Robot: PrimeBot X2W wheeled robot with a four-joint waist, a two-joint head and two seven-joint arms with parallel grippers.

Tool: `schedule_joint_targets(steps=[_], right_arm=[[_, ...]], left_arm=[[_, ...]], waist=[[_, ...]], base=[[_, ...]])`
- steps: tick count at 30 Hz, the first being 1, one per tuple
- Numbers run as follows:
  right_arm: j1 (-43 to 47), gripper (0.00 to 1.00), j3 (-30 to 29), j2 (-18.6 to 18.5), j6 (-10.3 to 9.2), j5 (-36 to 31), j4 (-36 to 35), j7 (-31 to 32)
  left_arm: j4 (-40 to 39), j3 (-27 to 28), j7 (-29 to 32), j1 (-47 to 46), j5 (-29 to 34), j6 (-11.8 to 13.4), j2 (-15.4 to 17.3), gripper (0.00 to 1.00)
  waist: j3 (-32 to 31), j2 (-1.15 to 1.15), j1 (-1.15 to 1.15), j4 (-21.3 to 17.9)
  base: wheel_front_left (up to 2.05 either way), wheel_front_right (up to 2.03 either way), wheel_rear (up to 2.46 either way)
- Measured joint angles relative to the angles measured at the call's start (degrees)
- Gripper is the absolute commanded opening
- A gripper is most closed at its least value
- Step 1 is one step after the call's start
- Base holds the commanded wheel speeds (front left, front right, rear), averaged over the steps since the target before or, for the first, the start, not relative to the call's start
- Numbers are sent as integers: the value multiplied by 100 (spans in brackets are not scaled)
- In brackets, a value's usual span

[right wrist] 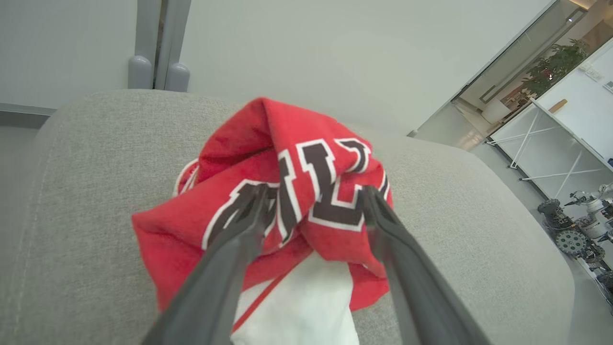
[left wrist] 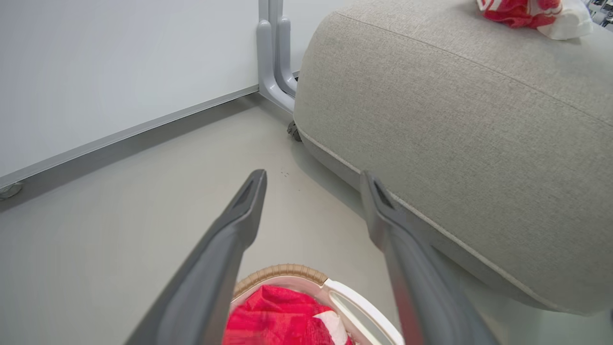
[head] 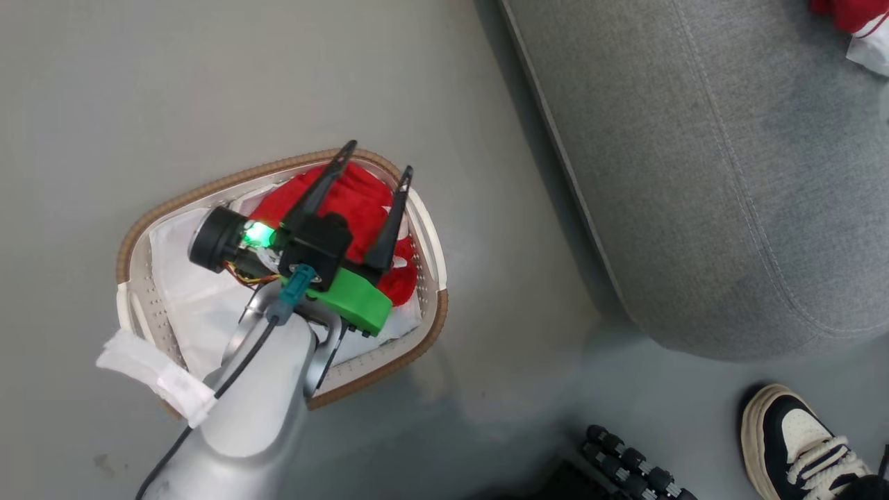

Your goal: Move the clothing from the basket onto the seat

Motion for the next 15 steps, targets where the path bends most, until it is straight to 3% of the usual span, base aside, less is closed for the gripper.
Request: schedule_joint_targets(steps=[7,15], right_arm=[[884,100,-200,361,0,158,-532,0],[1845,100,260,680,0,745,-1162,1]], left_arm=[[-76,353,0,4,-99,131,53,100],[-297,795,0,349,-157,288,37,100]], waist=[[-251,0,0,39],[-678,0,-1,117]], base=[[0,0,0],[0,0,0]])
